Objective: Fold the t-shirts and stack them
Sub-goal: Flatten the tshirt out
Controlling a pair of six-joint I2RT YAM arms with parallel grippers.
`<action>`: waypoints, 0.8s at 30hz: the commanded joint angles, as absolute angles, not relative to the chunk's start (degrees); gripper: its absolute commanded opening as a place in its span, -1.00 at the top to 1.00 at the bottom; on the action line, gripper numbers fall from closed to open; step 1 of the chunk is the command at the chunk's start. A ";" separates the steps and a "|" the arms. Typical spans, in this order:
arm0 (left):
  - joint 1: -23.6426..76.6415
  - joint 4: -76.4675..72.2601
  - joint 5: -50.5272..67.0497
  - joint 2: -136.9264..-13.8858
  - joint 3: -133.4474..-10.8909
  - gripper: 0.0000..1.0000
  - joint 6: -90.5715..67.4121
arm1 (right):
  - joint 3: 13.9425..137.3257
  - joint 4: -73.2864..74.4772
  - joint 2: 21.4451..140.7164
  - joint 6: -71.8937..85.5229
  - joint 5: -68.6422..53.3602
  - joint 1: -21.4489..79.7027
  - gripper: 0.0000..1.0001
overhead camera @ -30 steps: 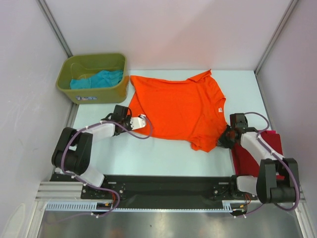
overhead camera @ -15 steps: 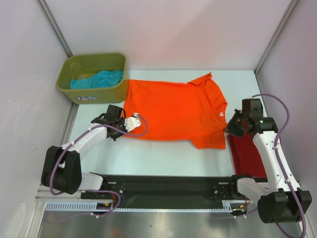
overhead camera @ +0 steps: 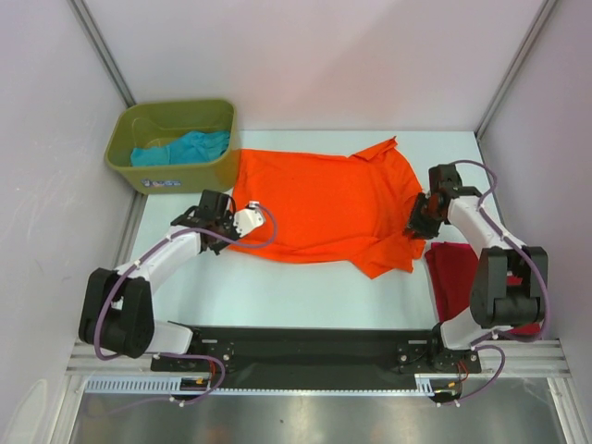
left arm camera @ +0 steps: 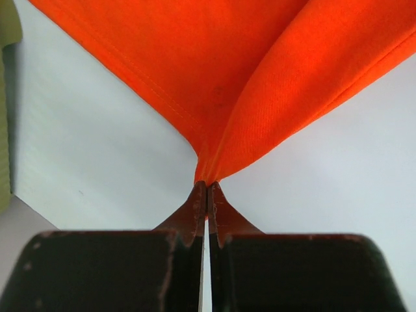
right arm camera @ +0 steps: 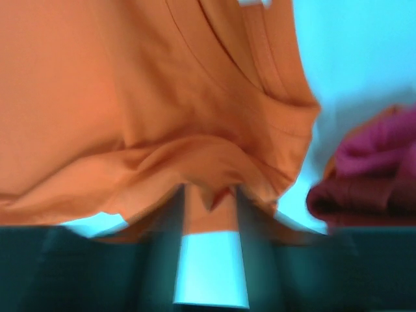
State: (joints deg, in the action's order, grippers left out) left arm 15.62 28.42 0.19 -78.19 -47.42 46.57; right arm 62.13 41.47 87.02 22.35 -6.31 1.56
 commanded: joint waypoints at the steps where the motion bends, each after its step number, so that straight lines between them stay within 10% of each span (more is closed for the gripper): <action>1: 15.64 26.10 0.70 -79.01 -46.93 0.99 45.80 | 63.27 32.88 89.55 19.07 -5.72 1.14 0.04; 6: 15.82 26.28 1.23 -79.28 -47.37 0.99 43.24 | 63.65 41.04 86.68 21.17 4.11 1.23 -0.15; 16: 15.73 27.07 1.93 -79.63 -48.25 0.99 40.96 | 45.27 46.41 63.54 36.02 4.05 6.33 0.39; 24: 15.73 27.42 1.93 -79.19 -48.25 0.99 40.78 | 40.52 38.43 66.34 35.95 3.51 6.77 0.00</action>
State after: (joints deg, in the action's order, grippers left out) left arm 15.64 27.57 0.47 -79.57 -47.00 41.98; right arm 40.40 44.31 65.08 35.22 2.48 6.59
